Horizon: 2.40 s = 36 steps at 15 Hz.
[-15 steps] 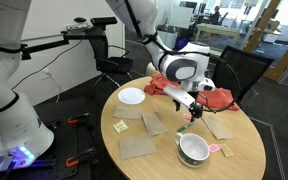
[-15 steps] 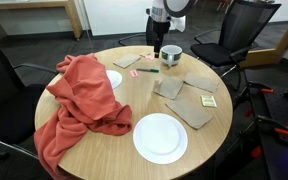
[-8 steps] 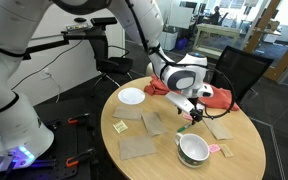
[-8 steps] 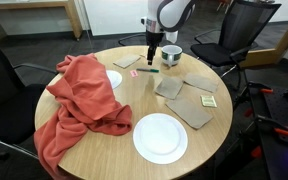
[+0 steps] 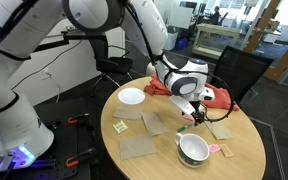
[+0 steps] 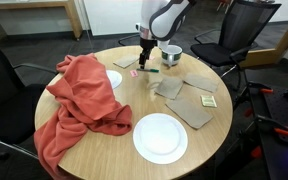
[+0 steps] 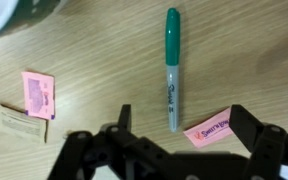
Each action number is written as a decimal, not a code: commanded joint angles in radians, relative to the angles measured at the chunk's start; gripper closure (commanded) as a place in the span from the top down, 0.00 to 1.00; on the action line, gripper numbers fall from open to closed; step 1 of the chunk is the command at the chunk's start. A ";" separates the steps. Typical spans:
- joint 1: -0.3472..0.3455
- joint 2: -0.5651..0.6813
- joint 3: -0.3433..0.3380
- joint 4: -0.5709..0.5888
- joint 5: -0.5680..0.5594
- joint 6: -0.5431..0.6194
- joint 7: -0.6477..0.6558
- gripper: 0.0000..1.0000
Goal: Pick up the green marker and put it in the green cup
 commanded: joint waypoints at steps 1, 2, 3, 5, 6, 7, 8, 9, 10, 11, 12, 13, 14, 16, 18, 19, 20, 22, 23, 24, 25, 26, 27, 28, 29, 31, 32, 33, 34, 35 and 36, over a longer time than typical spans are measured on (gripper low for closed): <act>0.009 0.058 -0.006 0.085 0.001 -0.023 0.045 1.00; 0.010 0.068 -0.008 0.098 0.002 -0.032 0.051 1.00; 0.011 0.079 -0.009 0.111 0.002 -0.039 0.059 1.00; 0.016 0.097 -0.017 0.136 0.000 -0.059 0.076 1.00; 0.015 0.105 -0.017 0.146 0.001 -0.069 0.082 1.00; 0.014 0.111 -0.018 0.155 0.002 -0.080 0.086 1.00; 0.014 0.116 -0.022 0.161 0.002 -0.087 0.095 1.00; 0.011 0.119 -0.022 0.165 0.004 -0.095 0.101 0.75; 0.010 0.123 -0.023 0.171 0.004 -0.103 0.104 0.74; 0.009 0.125 -0.024 0.172 0.005 -0.108 0.111 0.68; 0.008 0.126 -0.024 0.174 0.005 -0.111 0.112 0.59; 0.008 0.128 -0.026 0.174 0.005 -0.115 0.114 0.51; 0.007 0.129 -0.027 0.175 0.005 -0.117 0.114 0.42; 0.010 0.131 -0.027 0.182 0.006 -0.123 0.121 0.27; 0.014 0.131 -0.028 0.191 0.006 -0.139 0.133 0.14; 0.013 0.132 -0.027 0.194 0.006 -0.145 0.132 0.05; 0.013 0.129 -0.026 0.193 0.006 -0.147 0.132 0.01; 0.012 0.121 -0.020 0.190 0.008 -0.144 0.127 0.02; 0.013 0.116 -0.020 0.187 0.007 -0.140 0.127 0.03; 0.013 0.112 -0.019 0.185 0.008 -0.139 0.125 0.03; 0.012 0.103 -0.016 0.179 0.008 -0.133 0.122 0.03; 0.009 0.093 -0.013 0.168 0.009 -0.125 0.117 0.03; 0.008 0.082 -0.012 0.157 0.010 -0.113 0.115 0.03; 0.009 0.069 -0.013 0.145 0.010 -0.113 0.118 0.03; 0.011 0.051 -0.015 0.132 0.011 -0.118 0.123 0.03; 0.016 0.017 -0.020 0.110 0.010 -0.126 0.133 0.03; 0.016 0.000 -0.020 0.097 0.010 -0.126 0.133 0.03; 0.020 -0.025 -0.025 0.077 0.007 -0.126 0.139 0.03; 0.022 -0.050 -0.027 0.058 0.006 -0.131 0.143 0.03; 0.026 -0.075 -0.031 0.036 0.003 -0.132 0.152 0.03; 0.029 -0.103 -0.035 0.009 0.000 -0.133 0.156 0.03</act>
